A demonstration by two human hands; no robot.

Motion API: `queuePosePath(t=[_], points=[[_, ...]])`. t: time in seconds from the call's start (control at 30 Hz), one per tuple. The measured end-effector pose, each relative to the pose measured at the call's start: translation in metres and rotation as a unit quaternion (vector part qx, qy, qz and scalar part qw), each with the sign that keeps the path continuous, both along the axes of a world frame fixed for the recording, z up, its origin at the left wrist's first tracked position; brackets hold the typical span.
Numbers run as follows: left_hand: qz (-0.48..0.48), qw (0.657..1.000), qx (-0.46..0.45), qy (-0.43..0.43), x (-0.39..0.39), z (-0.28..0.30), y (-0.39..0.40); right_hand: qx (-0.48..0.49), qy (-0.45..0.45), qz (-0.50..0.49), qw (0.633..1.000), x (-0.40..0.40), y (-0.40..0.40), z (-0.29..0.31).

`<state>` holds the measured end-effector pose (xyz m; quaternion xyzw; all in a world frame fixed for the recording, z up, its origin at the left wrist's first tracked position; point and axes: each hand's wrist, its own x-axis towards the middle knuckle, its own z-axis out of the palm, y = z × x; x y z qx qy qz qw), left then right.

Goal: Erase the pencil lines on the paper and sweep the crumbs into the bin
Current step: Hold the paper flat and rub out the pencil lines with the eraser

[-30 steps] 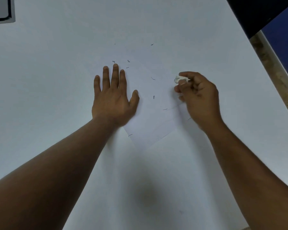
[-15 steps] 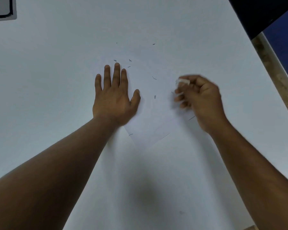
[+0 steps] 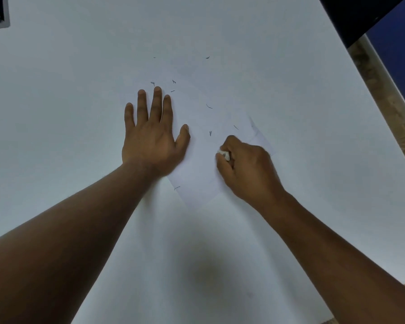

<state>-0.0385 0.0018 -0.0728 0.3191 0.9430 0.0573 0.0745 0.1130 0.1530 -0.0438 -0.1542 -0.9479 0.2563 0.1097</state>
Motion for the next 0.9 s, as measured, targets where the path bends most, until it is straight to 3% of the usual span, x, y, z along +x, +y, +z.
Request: queuePosePath(t=[0.1, 0.27, 0.4, 0.53, 0.7, 0.9], points=[[0.001, 1.000, 0.003, -0.002, 0.001, 0.001, -0.001, 0.028, 0.003, -0.070, 0.997, 0.003, 0.030, 0.003], [0.004, 1.000, 0.010, -0.004, 0.002, 0.002, 0.000, -0.018, -0.022, -0.116, 0.993, 0.000, 0.054, 0.006], [0.006, 1.000, 0.012, 0.001, 0.002, 0.002, 0.000, -0.068, 0.019, -0.052, 0.996, -0.002, 0.023, 0.007], [0.004, 1.000, 0.012, 0.001, 0.003, 0.001, 0.000, -0.004, 0.003, 0.033, 0.999, 0.000, -0.003, 0.000], [0.002, 1.000, 0.015, -0.001, 0.003, 0.001, 0.000, 0.080, 0.005, -0.013, 0.997, 0.003, 0.058, 0.003], [0.004, 1.000, 0.015, 0.000, 0.002, 0.000, 0.001, 0.027, -0.008, -0.017, 0.999, 0.005, 0.086, 0.009]])
